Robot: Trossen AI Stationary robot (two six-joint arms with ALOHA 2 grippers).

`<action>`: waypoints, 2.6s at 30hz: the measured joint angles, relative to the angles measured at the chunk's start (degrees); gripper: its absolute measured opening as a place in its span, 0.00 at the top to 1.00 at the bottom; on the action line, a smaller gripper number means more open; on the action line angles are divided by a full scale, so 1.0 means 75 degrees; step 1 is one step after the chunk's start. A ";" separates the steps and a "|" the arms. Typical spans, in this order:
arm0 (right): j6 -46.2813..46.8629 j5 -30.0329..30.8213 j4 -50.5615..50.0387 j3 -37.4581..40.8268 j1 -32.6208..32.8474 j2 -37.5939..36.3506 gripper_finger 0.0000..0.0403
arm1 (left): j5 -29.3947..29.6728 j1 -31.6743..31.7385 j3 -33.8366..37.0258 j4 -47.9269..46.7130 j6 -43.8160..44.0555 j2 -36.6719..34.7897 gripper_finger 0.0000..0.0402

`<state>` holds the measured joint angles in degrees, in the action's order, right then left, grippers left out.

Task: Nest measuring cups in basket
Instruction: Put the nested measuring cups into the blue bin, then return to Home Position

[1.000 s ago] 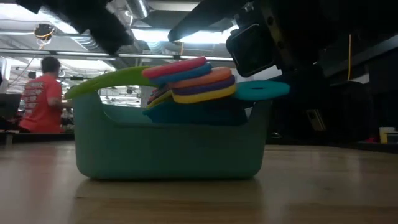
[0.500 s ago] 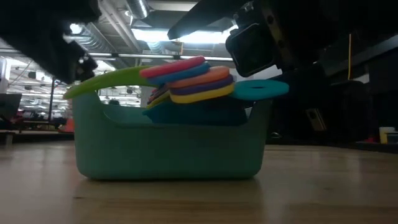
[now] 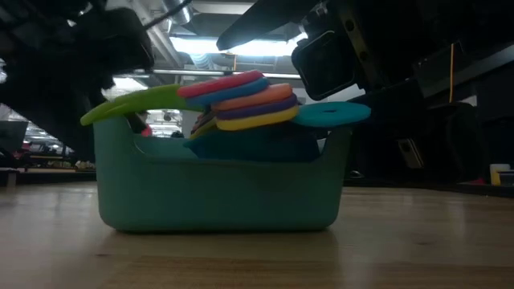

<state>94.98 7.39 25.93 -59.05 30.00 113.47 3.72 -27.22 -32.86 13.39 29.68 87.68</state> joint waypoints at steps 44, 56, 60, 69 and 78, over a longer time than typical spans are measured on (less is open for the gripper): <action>0.1236 -0.1180 -0.0743 0.0003 -0.0137 -0.0608 0.40 | -0.0057 0.0478 0.0000 0.0629 -0.0045 0.0331 0.72; 0.0916 -0.1594 -0.0757 0.0009 -0.0131 -0.0755 0.40 | -0.0200 0.0479 0.0000 -0.0251 -0.0456 -0.0354 0.72; 0.0330 -0.1493 -0.0767 0.0009 -0.0131 -0.1161 0.40 | -0.0173 0.0478 -0.0003 -0.1044 -0.0506 -0.1218 0.72; -0.2994 -0.1053 -0.0933 0.0006 -0.0908 -0.2803 0.40 | 0.0835 0.1000 0.0000 -0.1203 -0.1937 -0.3961 0.72; -0.7238 -0.1298 -0.1162 0.0006 -0.1884 -0.4973 0.40 | 0.1854 0.1721 -0.0009 -0.1788 -0.3398 -0.6740 0.72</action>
<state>40.69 -2.34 17.21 -59.00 15.87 76.18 17.62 -14.31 -32.93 -0.02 4.19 37.14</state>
